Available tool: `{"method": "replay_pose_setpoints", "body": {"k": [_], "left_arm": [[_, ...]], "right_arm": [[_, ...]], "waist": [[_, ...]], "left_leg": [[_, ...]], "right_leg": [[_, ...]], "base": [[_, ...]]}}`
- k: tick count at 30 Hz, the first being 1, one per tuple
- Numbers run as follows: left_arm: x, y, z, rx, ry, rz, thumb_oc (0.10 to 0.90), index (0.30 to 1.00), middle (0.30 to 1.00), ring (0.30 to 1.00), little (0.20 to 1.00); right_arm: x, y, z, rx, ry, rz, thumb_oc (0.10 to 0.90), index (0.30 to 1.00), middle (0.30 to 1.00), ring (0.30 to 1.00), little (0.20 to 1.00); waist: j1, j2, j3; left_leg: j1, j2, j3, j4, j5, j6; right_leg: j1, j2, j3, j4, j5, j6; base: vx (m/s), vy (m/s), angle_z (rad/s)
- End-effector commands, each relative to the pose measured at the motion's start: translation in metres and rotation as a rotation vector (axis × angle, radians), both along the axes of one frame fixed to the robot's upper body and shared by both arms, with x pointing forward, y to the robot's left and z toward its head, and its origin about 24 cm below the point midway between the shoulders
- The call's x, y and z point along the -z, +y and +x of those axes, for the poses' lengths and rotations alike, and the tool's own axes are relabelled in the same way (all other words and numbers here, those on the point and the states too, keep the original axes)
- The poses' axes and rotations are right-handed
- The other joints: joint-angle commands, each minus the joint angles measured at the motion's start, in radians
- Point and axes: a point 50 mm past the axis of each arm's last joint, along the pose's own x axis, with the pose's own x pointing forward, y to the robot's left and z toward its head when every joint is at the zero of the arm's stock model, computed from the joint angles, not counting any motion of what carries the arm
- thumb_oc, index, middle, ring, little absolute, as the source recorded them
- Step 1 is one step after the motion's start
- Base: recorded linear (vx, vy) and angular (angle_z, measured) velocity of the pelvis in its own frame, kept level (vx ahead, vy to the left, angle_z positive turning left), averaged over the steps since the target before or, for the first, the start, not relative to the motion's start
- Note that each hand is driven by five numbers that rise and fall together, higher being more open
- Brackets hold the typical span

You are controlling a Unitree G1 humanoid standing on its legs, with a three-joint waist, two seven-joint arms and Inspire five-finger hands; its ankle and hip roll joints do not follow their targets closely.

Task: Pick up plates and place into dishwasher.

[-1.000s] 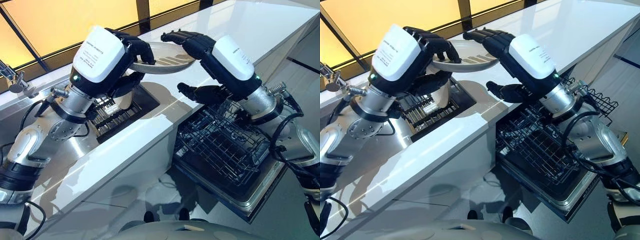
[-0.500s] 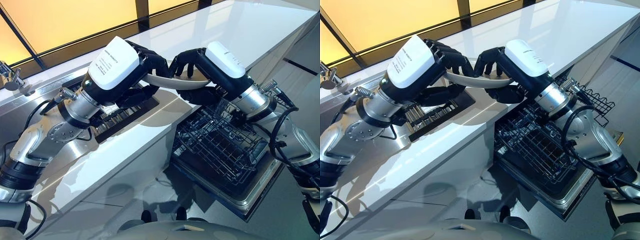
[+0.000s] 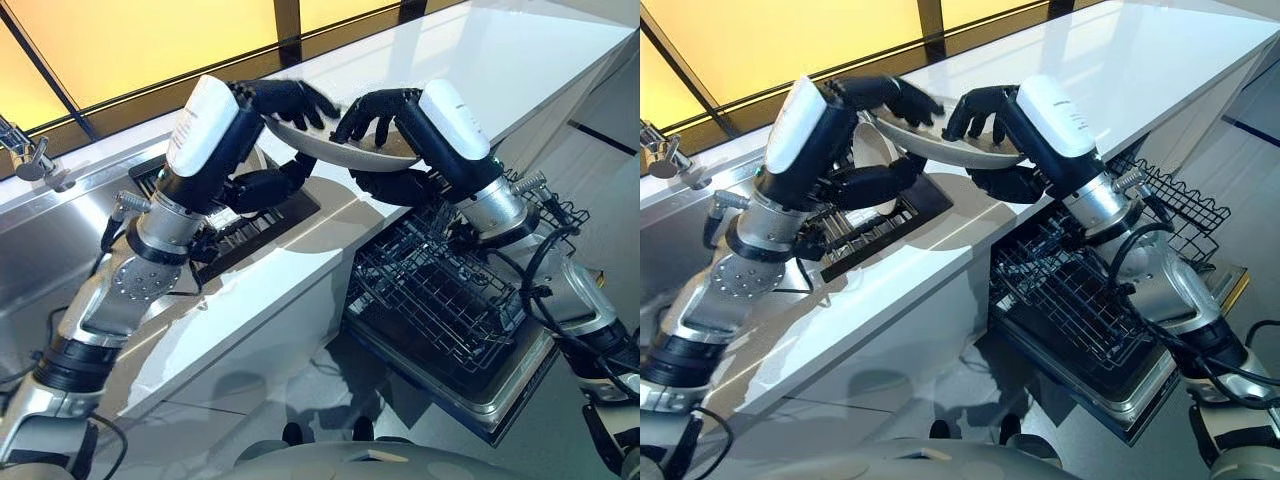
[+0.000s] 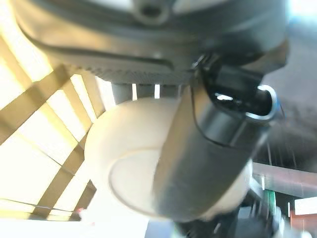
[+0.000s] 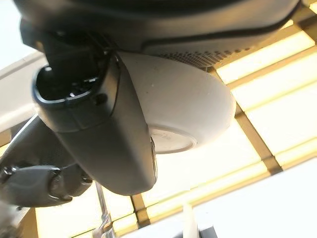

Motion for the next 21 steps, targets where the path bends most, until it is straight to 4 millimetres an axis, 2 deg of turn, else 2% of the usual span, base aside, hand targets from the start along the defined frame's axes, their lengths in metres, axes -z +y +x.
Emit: {"method": "replay_pose_setpoints", "body": {"k": [1, 5, 10, 15, 19, 21], "left_arm": [[-0.023, 0.021, 0.001, 0.036, 0.002, -0.302, 0.8, 0.9, 0.9, 0.9, 0.9], [-0.006, 0.041, 0.01, -0.112, 0.094, -0.352, 0.8, 0.9, 0.9, 0.9, 0.9], [0.0, 0.07, 0.021, -0.364, 0.127, -0.227, 0.8, 0.9, 0.9, 0.9, 0.9], [0.01, 0.094, 0.026, -0.532, 0.202, -0.088, 0.8, 0.9, 0.9, 0.9, 0.9], [0.008, 0.113, 0.026, -0.663, 0.204, 0.055, 0.8, 0.9, 0.9, 0.9, 0.9], [0.003, 0.12, 0.028, -0.718, 0.202, 0.137, 0.8, 0.9, 0.9, 0.9, 0.9]], "right_arm": [[-0.027, -0.04, 0.008, 0.202, -0.173, 0.163, 0.1, 0.3, 0.3, 0.3, 0.2], [-0.021, -0.062, 0.011, 0.311, -0.211, 0.255, 0.1, 0.3, 0.3, 0.3, 0.2], [-0.012, -0.102, 0.013, 0.501, -0.226, 0.413, 0.1, 0.3, 0.3, 0.3, 0.2], [-0.001, -0.143, 0.011, 0.692, -0.207, 0.564, 0.1, 0.3, 0.3, 0.3, 0.2], [0.012, -0.166, 0.009, 0.809, -0.154, 0.577, 0.1, 0.3, 0.3, 0.3, 0.2], [0.019, -0.17, 0.01, 0.818, -0.1, 0.579, 0.1, 0.3, 0.3, 0.3, 0.2]], "waist": [[0.008, 0.004, -0.082], [0.013, 0.005, -0.073], [0.01, 0.017, -0.075], [0.008, 0.022, -0.071], [0.007, 0.027, -0.066], [0.004, 0.033, -0.064]], "left_leg": [[-0.025, -0.054, 0.005, 0.063, -0.11, 0.004], [-0.024, -0.058, 0.006, 0.081, -0.122, 0.014], [-0.004, -0.045, 0.003, 0.01, -0.087, 0.001], [-0.016, -0.054, 0.009, 0.053, -0.109, 0.005], [-0.017, -0.059, 0.018, 0.078, -0.126, 0.015], [-0.011, -0.058, 0.019, 0.071, -0.125, 0.016]], "right_leg": [[-0.005, 0.063, -0.035, 0.132, -0.166, 0.026], [0.002, 0.063, -0.03, 0.131, -0.163, 0.024], [0.014, 0.071, -0.043, 0.117, -0.162, 0.029], [0.008, 0.066, -0.037, 0.115, -0.159, 0.029], [0.009, 0.064, -0.028, 0.123, -0.163, 0.027], [0.01, 0.064, -0.028, 0.126, -0.164, 0.028]], "base": [[0.0, 0.0, 0.0], [0.01, 0.002, 0.0], [0.04, -0.003, 0.02], [0.03, 0.001, 0.07], [0.05, 0.0, 0.0], [0.06, -0.011, -0.01]]}}
